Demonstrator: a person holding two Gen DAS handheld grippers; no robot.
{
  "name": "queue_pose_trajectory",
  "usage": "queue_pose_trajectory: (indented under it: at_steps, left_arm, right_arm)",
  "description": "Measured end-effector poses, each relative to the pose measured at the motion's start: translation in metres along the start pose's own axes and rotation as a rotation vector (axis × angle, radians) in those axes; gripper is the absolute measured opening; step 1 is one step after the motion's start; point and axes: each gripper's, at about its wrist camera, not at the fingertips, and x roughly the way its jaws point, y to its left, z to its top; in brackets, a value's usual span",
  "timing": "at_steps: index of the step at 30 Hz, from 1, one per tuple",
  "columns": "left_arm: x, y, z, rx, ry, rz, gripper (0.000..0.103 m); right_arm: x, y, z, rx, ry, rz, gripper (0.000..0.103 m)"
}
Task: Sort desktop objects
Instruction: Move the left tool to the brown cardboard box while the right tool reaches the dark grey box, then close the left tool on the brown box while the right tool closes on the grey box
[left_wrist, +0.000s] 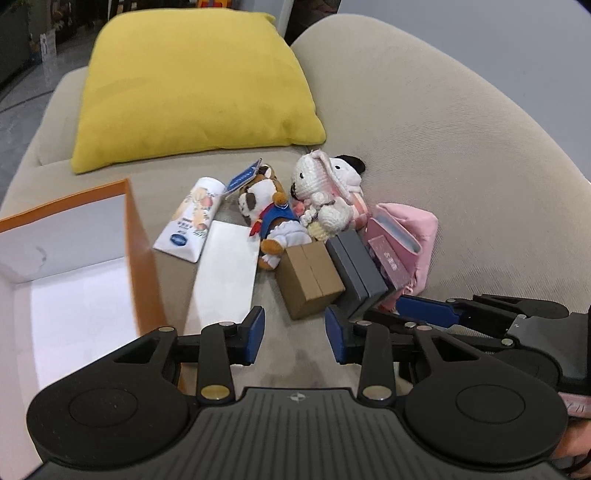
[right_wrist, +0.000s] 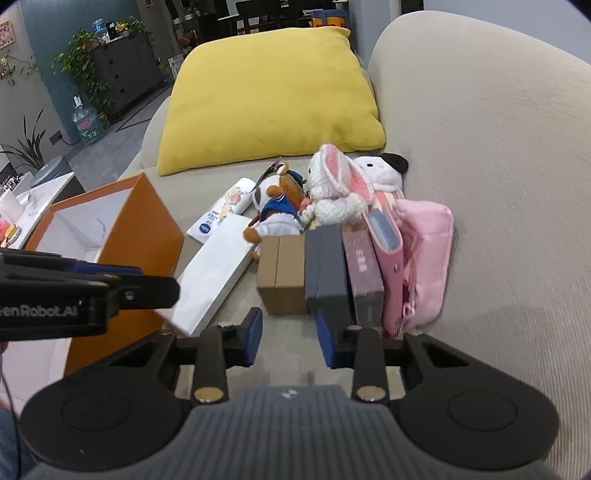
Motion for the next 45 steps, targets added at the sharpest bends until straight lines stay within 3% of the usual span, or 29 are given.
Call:
queue_pose_trajectory:
  at_steps: [9,16,19,23,32,45]
  left_arm:
    - [0.053,0.004,0.025,-0.030,0.070,-0.018,0.043]
    - [0.085,0.012,0.033,-0.103,0.138,-0.043,0.050]
    - [0.092,0.013,0.034,-0.124,0.158,-0.041,0.051]
    - [0.100,0.013,0.038,-0.145,0.177,-0.053,0.053]
    - [0.117,0.003,0.043,-0.171,0.219,-0.062,0.060]
    - [0.135,0.004,0.047,-0.198,0.265,0.013,0.068]
  right_arm:
    - [0.033,-0.007,0.018,-0.049,0.036,-0.058,0.037]
    - [0.046,-0.009,0.027,-0.088,0.060,-0.091,0.047]
    - [0.059,-0.014,0.028,-0.072,0.109,-0.060,0.040]
    - [0.062,-0.018,0.030,-0.058,0.100,-0.045,0.037]
    - [0.052,-0.031,0.024,0.015,0.134,-0.041,0.035]
    - [0.060,-0.049,0.023,0.112,0.152,0.030,0.037]
